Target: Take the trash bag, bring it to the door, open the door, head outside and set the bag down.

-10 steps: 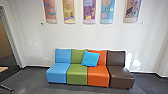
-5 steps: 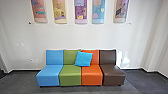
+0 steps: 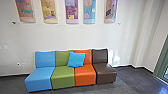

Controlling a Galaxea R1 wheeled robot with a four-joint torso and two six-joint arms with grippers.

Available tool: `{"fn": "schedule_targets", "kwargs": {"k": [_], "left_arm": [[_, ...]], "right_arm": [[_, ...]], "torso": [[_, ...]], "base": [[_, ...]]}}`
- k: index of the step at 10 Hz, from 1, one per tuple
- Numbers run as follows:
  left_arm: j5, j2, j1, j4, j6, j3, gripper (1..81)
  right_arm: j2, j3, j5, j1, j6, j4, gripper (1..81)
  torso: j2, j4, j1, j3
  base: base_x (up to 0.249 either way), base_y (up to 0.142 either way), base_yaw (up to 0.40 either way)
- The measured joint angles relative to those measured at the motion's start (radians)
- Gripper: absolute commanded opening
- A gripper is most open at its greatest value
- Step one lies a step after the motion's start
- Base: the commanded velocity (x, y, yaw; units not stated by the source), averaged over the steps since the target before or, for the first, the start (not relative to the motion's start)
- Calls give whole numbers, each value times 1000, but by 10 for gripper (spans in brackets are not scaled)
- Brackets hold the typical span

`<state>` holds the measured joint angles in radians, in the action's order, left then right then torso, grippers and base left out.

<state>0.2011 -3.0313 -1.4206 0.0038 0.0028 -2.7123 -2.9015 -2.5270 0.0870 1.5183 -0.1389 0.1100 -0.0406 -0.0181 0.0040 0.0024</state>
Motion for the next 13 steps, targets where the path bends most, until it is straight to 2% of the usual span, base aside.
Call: {"fn": "schedule_targets", "kwargs": {"k": [13], "left_arm": [[0, -5, 2, 9, 0, 0, 10]], "right_arm": [[-11, -21, 0, 9, 0, 4, 811]], "torso": [[0, 0, 0, 0]], "base": [[0, 0, -278]]}}
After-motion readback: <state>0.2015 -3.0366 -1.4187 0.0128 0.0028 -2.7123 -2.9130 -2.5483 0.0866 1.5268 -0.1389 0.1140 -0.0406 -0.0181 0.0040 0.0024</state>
